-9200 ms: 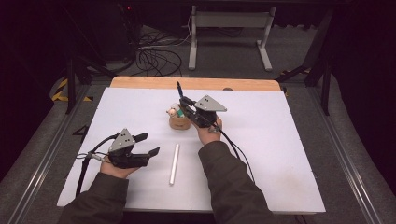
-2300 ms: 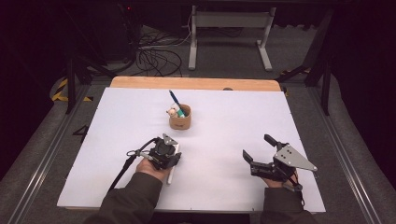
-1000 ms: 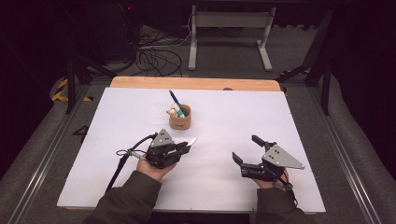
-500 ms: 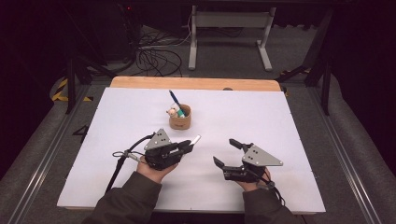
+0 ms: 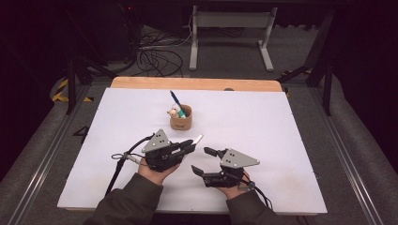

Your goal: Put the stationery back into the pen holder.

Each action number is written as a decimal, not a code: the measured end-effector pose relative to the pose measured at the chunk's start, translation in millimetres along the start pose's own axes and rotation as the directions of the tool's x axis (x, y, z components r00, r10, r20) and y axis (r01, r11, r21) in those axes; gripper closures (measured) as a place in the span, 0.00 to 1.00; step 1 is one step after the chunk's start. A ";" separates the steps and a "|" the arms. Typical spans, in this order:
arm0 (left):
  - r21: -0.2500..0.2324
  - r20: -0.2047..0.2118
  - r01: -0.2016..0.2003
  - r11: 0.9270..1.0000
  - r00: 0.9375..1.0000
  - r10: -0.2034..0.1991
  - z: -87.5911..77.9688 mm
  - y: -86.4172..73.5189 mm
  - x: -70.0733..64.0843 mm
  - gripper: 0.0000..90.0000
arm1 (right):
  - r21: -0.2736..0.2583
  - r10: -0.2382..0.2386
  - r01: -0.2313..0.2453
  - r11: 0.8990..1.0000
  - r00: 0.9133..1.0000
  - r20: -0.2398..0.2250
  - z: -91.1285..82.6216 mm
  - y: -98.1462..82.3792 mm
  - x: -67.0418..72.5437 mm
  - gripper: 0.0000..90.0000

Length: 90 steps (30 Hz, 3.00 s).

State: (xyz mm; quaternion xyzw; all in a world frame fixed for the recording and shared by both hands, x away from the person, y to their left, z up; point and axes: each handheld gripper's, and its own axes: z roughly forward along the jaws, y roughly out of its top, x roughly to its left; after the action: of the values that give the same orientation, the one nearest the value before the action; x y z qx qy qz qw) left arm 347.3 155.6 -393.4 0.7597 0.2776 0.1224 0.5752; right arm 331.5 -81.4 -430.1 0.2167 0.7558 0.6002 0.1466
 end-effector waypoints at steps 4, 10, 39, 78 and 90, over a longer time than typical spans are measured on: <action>-0.012 0.001 0.001 1.000 1.000 -0.001 1.7 0.5 -2.1 0.87 | -0.003 0.032 -0.033 0.999 0.999 -0.040 10.4 -1.3 5.5 0.32; -0.025 -0.003 -0.007 1.000 1.000 0.007 2.6 1.2 -4.5 0.87 | -0.022 0.085 -0.087 0.996 0.994 -0.073 17.8 -1.8 8.4 0.43; -0.042 -0.012 -0.044 0.998 0.999 0.043 -4.9 2.7 -10.4 0.86 | -0.031 0.210 -0.212 0.977 0.976 -0.052 22.5 0.0 -3.9 0.87; 0.092 -0.134 -0.103 0.990 0.984 0.115 -47.2 -33.5 24.0 0.41 | 0.013 -0.005 0.002 1.000 0.978 0.208 -7.6 13.0 -30.4 0.88; 0.087 -0.146 -0.102 0.991 0.983 0.114 -53.5 -38.3 28.2 0.37 | 0.002 -0.022 0.022 1.000 0.969 0.247 -15.8 23.4 -37.1 0.88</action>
State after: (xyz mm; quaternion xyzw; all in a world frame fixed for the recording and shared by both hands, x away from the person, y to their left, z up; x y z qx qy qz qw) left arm 332.5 221.6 -416.8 0.7844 0.2833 0.1995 0.5145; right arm 359.4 -109.1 -405.1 0.2813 0.7337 0.5674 0.2461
